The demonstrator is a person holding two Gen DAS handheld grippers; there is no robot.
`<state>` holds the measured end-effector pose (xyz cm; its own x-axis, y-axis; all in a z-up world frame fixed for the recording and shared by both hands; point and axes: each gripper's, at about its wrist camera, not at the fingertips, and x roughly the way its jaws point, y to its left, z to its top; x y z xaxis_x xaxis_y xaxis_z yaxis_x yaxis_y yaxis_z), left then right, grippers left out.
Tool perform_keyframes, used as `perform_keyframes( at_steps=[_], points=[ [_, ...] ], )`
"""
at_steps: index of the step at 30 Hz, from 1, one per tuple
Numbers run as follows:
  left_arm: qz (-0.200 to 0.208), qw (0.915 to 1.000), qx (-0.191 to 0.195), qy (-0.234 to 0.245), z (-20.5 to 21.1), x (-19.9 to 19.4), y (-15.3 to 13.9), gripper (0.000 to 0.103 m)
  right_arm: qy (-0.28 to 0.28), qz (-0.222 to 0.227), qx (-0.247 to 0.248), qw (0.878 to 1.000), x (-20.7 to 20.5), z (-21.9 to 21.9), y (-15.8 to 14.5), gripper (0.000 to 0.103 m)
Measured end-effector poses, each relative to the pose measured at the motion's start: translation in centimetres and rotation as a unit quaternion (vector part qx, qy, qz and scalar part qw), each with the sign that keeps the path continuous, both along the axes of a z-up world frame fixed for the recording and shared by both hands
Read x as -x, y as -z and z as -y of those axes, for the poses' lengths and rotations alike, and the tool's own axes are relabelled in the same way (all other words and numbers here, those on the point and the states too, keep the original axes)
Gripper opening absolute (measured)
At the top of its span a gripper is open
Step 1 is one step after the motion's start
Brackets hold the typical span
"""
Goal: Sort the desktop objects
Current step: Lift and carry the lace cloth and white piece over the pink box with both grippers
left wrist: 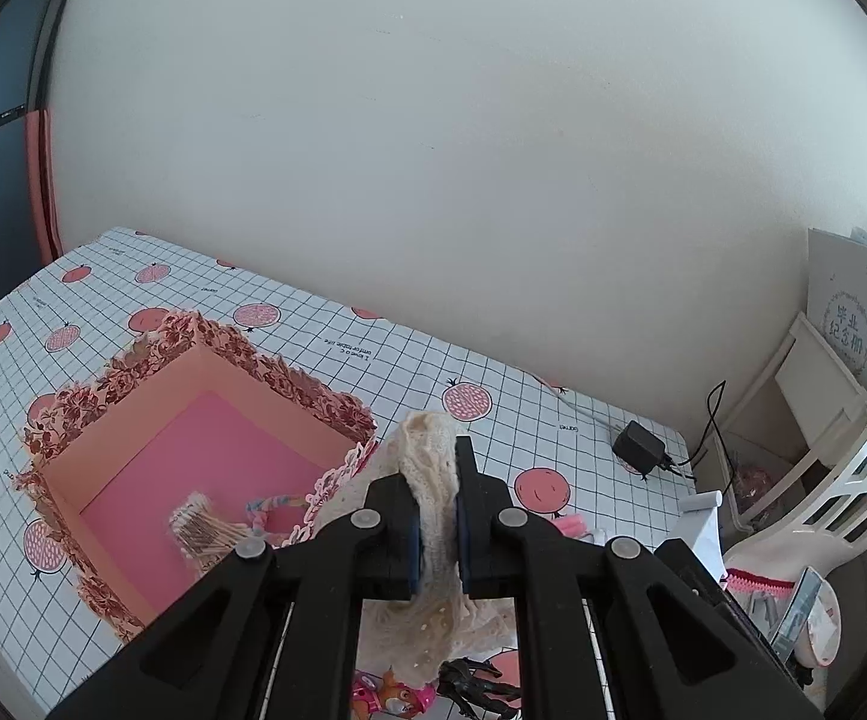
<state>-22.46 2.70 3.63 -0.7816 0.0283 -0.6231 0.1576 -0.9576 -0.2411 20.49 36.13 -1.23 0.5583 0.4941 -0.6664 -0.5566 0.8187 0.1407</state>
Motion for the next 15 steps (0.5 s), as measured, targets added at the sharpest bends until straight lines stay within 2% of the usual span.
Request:
perform_keyframes(
  at_steps=[15],
  points=[
    [-0.007, 0.9966, -0.049, -0.066, 9.0, -1.5, -0.2, 0.009, -0.061, 0.022, 0.027, 0.998, 5.9, -6.6, 1.7, 0.065]
  ],
)
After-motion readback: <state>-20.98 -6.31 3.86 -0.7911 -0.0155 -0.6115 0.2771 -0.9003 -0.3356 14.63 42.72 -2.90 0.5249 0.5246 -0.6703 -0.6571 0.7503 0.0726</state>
